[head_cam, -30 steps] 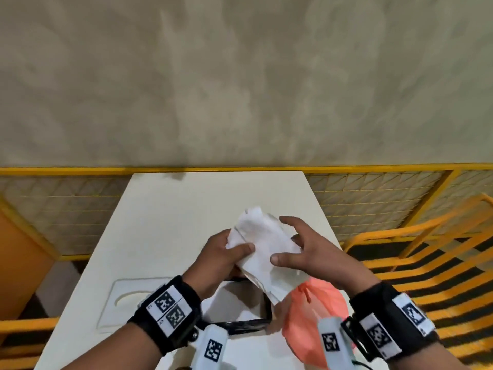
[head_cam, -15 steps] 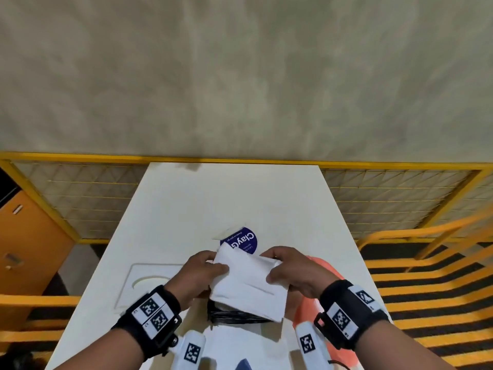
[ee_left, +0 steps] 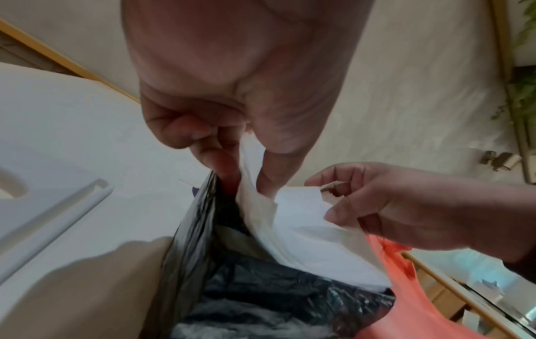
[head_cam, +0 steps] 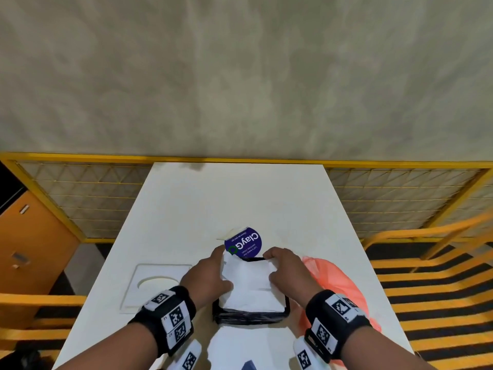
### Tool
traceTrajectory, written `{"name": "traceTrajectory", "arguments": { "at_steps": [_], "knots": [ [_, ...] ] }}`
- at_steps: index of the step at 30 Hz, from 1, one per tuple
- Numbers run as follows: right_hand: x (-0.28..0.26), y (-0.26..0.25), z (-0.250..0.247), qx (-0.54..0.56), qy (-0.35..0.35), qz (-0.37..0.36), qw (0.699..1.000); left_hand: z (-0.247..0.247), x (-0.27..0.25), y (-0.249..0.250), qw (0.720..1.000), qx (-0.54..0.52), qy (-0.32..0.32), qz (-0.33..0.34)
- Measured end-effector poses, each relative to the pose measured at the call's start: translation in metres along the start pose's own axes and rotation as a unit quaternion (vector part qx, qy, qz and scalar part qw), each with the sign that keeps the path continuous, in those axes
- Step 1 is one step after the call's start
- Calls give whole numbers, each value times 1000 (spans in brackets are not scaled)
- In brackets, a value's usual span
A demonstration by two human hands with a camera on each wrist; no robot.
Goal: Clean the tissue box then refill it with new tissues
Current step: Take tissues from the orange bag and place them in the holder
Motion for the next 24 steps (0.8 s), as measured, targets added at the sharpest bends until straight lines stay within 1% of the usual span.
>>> {"name": "traceTrajectory", "arguments": {
  "at_steps": [3,5,7,8,9,11,13,14,15,17,18,20,22,23,24],
  "knots": [
    [-4,0,4,-32,-14,-23,999,-1,0,0,997,71,12,6],
    [-8,-3,7,-74,-14,-75,994,-3,1,4,988,145,47,33],
    [-11,-7,13,-164,-13,-132,978,-4,2,13,967,226,81,84],
    [-13,-8,18,-225,-24,-149,963,-2,2,18,955,261,85,111],
    [-14,-5,24,-285,-48,-149,946,1,1,24,943,293,75,137],
    [-17,4,35,-375,-117,-104,914,16,-1,29,920,348,18,180],
    [-20,14,41,-407,-171,-49,896,33,-4,26,901,382,-59,195],
    [-20,17,43,-407,-179,-37,895,39,-4,23,897,388,-85,194],
    [-21,19,43,-399,-178,-39,899,42,-4,21,896,387,-97,193],
    [-22,16,40,-346,-159,-65,922,42,-3,20,906,362,-102,194],
    [-24,12,36,-297,-141,-79,941,40,-3,21,911,349,-105,194],
    [-32,3,20,-154,-88,-100,979,38,-3,22,911,346,-115,194],
    [-46,-1,-7,-42,-27,-115,992,37,-4,23,908,354,-112,194],
    [-54,3,-22,-9,6,-104,995,36,-4,24,908,356,-101,195],
    [-61,14,-39,14,39,-77,996,33,-3,28,909,355,-81,201]
  ]
}}
Point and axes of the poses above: each hand's wrist, its own x-axis towards the middle knuckle, its own z-axis out of the palm, y = z × x, the point moved 5 cm from there along x, towards the middle knuckle, and after that the axes turned 15 degrees about x, right-handed, at the moved point
